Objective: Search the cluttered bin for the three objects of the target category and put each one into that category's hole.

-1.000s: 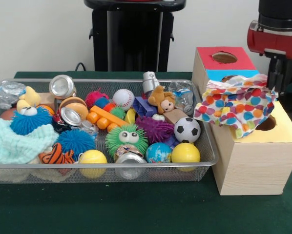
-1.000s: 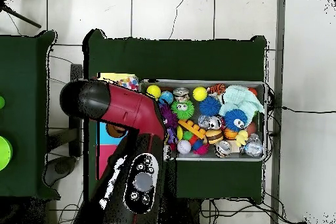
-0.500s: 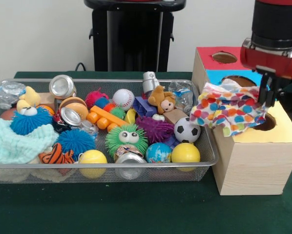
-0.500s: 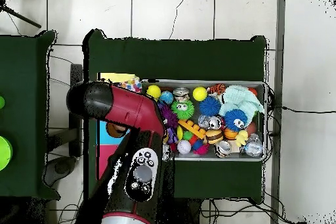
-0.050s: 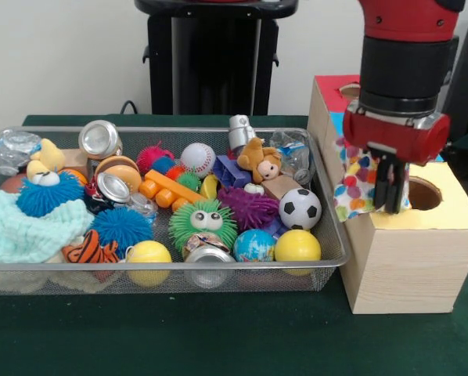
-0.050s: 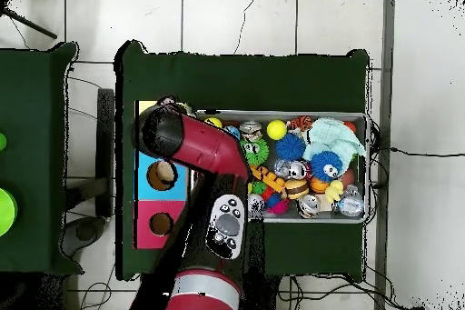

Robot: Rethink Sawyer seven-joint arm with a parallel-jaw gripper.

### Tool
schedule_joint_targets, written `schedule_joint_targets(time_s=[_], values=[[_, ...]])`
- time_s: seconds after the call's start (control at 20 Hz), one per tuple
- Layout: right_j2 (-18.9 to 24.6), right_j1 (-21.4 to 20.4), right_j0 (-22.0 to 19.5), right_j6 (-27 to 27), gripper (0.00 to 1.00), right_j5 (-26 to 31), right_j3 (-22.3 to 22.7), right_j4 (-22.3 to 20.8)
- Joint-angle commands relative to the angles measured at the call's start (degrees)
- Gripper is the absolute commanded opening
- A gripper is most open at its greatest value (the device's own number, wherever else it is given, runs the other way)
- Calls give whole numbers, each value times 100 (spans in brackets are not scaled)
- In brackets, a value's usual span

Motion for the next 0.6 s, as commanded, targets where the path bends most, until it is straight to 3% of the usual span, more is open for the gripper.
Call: schedule_joint_targets(time_s=[0.05, 0.4, 0.6], values=[[572, 333, -90, 1014, 0, -318, 544, 49], [522, 432, 22, 1114, 0, -387, 512, 64], [451, 419, 185, 1470, 0, -196, 573, 265]])
